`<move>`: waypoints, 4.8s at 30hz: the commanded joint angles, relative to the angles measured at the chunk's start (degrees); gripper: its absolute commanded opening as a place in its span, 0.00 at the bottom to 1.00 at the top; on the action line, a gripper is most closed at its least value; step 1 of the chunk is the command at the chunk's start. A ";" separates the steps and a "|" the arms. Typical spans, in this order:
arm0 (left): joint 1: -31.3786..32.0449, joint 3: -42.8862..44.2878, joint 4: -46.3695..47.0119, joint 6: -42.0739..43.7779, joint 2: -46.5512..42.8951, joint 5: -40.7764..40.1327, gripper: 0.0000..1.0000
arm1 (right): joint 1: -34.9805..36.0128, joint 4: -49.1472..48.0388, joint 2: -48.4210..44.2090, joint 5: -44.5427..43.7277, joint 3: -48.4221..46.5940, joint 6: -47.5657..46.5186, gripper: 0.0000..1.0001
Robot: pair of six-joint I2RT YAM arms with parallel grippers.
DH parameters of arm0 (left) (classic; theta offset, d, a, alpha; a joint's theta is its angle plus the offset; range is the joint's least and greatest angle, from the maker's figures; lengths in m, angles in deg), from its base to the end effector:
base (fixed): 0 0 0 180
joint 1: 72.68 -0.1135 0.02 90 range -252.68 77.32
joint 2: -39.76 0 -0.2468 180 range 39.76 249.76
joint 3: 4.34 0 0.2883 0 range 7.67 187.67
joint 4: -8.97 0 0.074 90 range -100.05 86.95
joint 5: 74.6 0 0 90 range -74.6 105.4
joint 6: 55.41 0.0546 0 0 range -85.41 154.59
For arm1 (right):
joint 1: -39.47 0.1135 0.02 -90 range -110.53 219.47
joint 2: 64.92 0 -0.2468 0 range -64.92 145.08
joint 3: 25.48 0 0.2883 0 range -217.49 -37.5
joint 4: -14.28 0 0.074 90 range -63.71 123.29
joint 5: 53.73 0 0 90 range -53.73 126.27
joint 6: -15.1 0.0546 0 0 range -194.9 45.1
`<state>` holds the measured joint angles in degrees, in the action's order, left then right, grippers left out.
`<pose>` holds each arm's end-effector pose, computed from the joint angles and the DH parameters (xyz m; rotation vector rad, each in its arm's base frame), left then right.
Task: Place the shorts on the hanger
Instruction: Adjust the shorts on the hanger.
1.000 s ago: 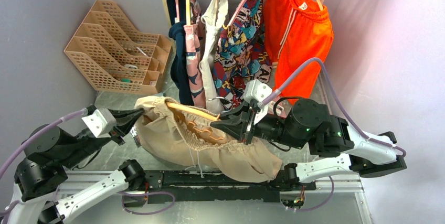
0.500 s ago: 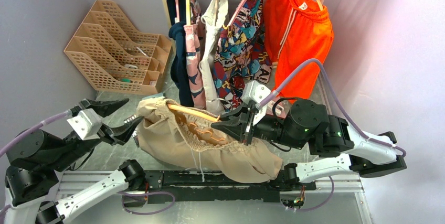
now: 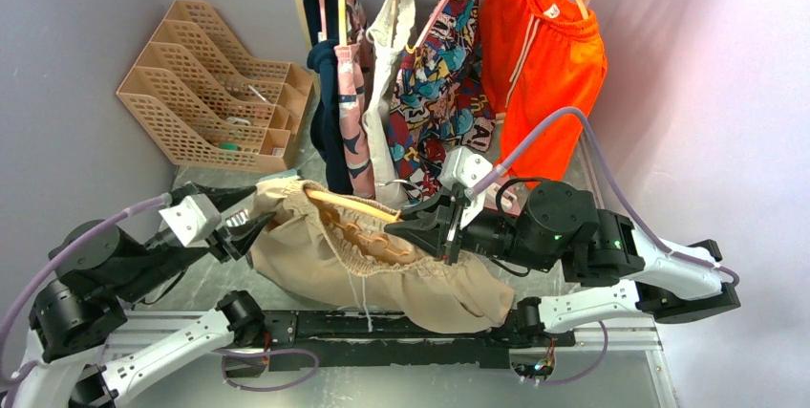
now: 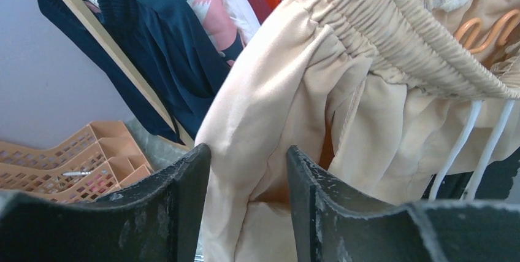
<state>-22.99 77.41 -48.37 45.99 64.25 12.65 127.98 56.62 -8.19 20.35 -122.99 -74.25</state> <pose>0.0537 -0.0592 0.4581 0.7765 1.3909 -0.4855 0.0209 0.2289 0.5047 -0.9960 1.3619 0.9754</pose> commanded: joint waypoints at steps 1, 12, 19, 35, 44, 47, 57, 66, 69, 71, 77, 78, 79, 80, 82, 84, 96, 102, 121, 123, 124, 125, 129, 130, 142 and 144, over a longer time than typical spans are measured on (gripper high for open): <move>-0.16 -1.43 2.25 1.60 1.35 1.14 0.48 | 0.03 -3.92 -0.57 0.10 -2.21 0.66 0.00; -0.18 2.21 2.98 2.14 -0.06 -2.44 0.07 | 0.02 -1.82 -0.51 -1.57 -2.60 0.33 0.00; -0.20 6.12 3.74 3.37 -0.09 -5.30 0.07 | 0.04 3.07 1.34 -2.41 -4.56 0.21 0.00; -0.20 9.53 6.80 6.24 6.86 -0.93 0.07 | 0.00 1.77 0.35 6.16 -8.09 0.76 0.00; -0.14 15.80 8.14 2.12 7.42 8.05 0.83 | 0.06 7.53 4.70 4.36 -17.48 -2.64 0.00; -0.17 20.02 12.33 -0.04 8.04 12.46 0.86 | 0.06 11.03 7.48 4.43 -20.47 -3.79 0.00; -0.16 26.63 5.12 -5.46 23.01 41.82 0.84 | 0.00 12.62 12.35 6.46 -19.43 -5.26 0.00; -0.16 23.59 -1.27 -2.99 27.12 45.53 0.81 | 0.01 13.53 13.35 7.59 -20.26 -4.86 0.00; -0.21 22.88 -2.52 -2.22 27.55 45.21 0.80 | 0.01 13.64 13.79 7.88 -20.49 -5.02 0.00; -0.18 22.67 -3.75 -1.43 28.24 44.94 0.77 | -0.01 13.54 14.14 8.01 -20.58 -5.25 0.00; -0.19 20.92 -4.09 -0.39 28.81 44.30 0.65 | 0.01 13.30 15.10 7.86 -21.11 -5.92 0.00; -0.21 20.74 -4.09 -0.27 28.84 44.24 0.64 | 0.00 13.21 15.22 7.84 -21.18 -5.99 0.00; -0.21 20.56 -4.09 -0.12 29.05 44.23 0.62 | -0.01 13.23 15.36 7.87 -21.31 -6.08 0.00; -0.14 20.35 -4.03 -0.02 29.14 44.24 0.62 | -0.01 13.19 15.51 7.92 -21.45 -6.16 0.00; -0.12 19.90 -3.99 0.11 29.29 44.16 0.61 | 0.02 13.31 15.75 7.88 -21.76 -6.27 0.00; -0.12 19.43 -3.99 0.32 29.36 44.22 0.59 | 0.00 13.32 16.01 7.92 -21.95 -6.44 0.00; -0.12 15.42 2.09 -0.80 26.21 38.14 0.07 | 0.05 13.17 16.05 7.20 -22.20 -6.12 0.15; -0.12 13.17 7.06 -1.35 21.22 30.90 0.07 | 0.07 11.61 13.38 1.98 -21.71 -4.84 0.51; -0.09 14.95 4.24 -2.43 17.48 27.60 0.07 | -0.04 3.48 4.49 -12.48 -9.92 -2.73 0.51; -0.07 14.91 4.45 -2.52 17.42 27.60 0.07 | 0.01 3.26 4.70 -12.12 -9.72 -2.67 0.50; -0.08 14.90 4.58 -2.57 17.41 27.49 0.07 | 0.02 3.25 4.74 -12.04 -9.48 -2.67 0.50; -0.12 14.86 4.76 -2.56 17.32 27.51 0.07 | 0.04 3.36 4.83 -12.03 -9.40 -2.52 0.49; -0.12 14.95 5.09 -2.62 17.19 27.99 0.07 | 0.02 3.97 5.02 -13.30 -8.92 -2.15 0.44; -0.12 15.06 5.03 -2.57 17.25 28.09 0.07 | 0.02 4.01 4.90 -13.62 -8.76 -2.02 0.40; -0.12 15.14 5.59 -2.70 15.66 27.47 0.07 | 0.02 7.32 3.60 -17.08 -7.47 -0.12 0.05; -0.12 15.38 5.51 -2.61 15.31 26.97 0.07 | 0.05 8.14 3.53 -17.89 -7.32 0.33 0.03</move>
<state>-22.77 90.43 -47.93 43.91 81.12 40.78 128.00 61.80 -4.06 5.99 -130.99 -75.02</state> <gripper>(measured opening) 0.163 0.052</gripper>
